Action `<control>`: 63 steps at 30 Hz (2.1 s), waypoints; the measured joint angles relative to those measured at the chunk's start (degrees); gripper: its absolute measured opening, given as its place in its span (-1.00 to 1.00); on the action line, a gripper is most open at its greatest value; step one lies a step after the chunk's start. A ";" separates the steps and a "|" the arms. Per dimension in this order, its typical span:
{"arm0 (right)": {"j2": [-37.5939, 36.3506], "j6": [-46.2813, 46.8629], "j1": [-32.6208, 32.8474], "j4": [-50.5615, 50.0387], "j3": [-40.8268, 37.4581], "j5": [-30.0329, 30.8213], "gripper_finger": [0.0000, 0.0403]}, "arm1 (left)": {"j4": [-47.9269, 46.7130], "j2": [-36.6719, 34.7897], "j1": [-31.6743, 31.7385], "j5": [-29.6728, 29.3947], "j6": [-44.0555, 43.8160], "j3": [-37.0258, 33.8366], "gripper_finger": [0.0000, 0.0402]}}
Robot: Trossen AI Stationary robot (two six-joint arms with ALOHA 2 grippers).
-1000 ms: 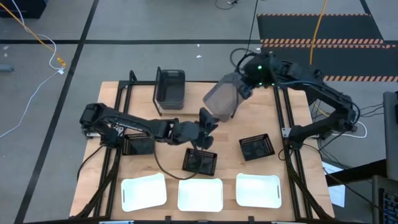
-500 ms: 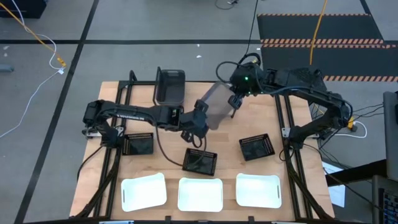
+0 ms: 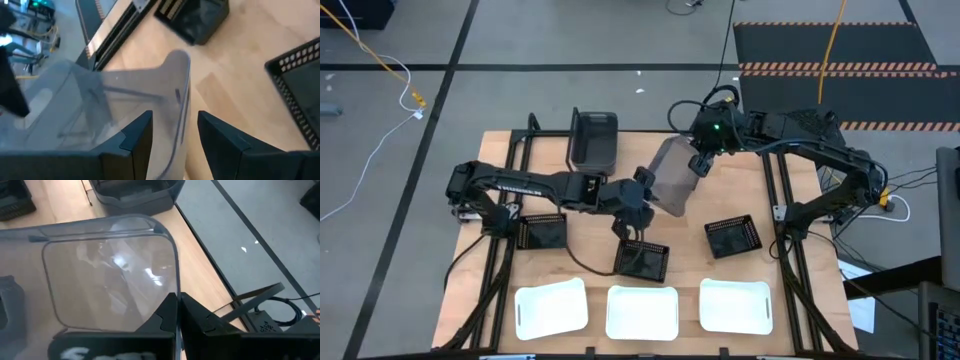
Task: Stack baskets on shelf by color
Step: Stack the gray bin on top of the gray bin
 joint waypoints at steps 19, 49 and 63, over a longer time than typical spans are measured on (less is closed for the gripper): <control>0.04 -0.64 0.83 2.45 0.00 -2.80 -1.00 | -7.61 8.54 4.60 -9.64 2.61 -0.04 -0.29; -11.68 -8.99 1.75 14.59 0.02 -1.54 -0.32 | -27.93 7.49 -1.48 -20.79 -6.65 17.95 -1.00; -28.72 -2.06 7.91 33.94 -24.15 -3.33 -0.21 | -37.67 -13.18 14.43 -6.70 -16.36 7.58 -1.00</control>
